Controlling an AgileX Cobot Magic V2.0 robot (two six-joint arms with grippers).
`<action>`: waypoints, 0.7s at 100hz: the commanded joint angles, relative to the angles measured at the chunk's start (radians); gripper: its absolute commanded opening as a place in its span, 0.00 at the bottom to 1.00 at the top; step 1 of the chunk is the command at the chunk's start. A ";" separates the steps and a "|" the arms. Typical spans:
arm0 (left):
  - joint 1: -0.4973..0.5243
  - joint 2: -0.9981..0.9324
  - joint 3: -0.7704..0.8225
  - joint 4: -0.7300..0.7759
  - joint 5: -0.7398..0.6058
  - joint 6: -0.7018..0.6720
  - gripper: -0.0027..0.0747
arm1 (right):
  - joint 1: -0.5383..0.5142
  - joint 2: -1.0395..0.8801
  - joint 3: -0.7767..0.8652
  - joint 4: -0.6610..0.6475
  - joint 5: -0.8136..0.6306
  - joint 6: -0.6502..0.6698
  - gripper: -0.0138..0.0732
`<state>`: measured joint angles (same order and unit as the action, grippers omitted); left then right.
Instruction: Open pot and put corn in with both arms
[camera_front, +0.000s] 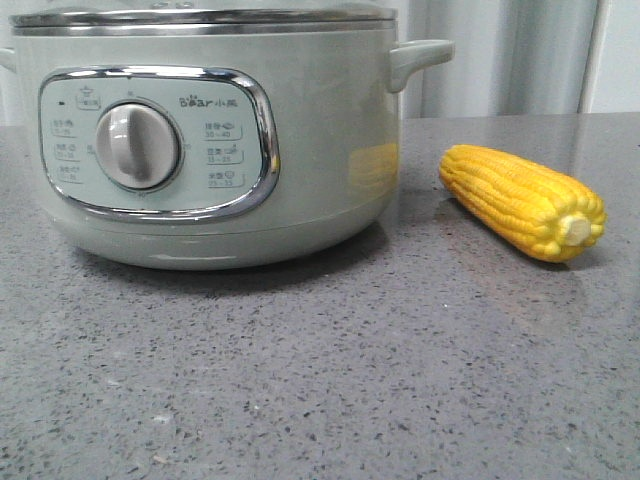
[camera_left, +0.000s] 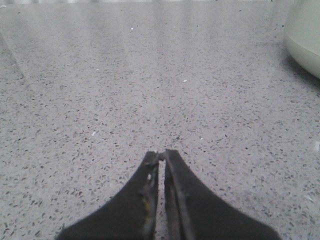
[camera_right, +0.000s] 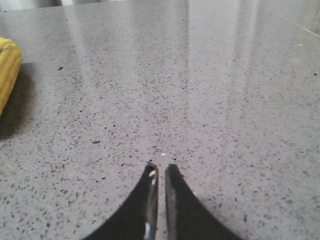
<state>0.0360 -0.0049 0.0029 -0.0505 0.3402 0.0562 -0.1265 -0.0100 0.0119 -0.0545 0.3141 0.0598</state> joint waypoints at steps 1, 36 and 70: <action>-0.007 -0.034 0.005 -0.012 -0.028 -0.009 0.01 | -0.006 -0.022 0.020 0.006 -0.014 -0.008 0.10; -0.007 -0.034 0.005 -0.012 -0.028 -0.009 0.01 | -0.006 -0.022 0.020 0.006 -0.014 -0.008 0.10; -0.007 -0.034 0.005 -0.010 -0.059 -0.009 0.01 | -0.006 -0.022 0.020 -0.015 -0.018 -0.008 0.10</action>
<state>0.0360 -0.0049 0.0029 -0.0505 0.3402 0.0562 -0.1265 -0.0100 0.0119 -0.0545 0.3141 0.0598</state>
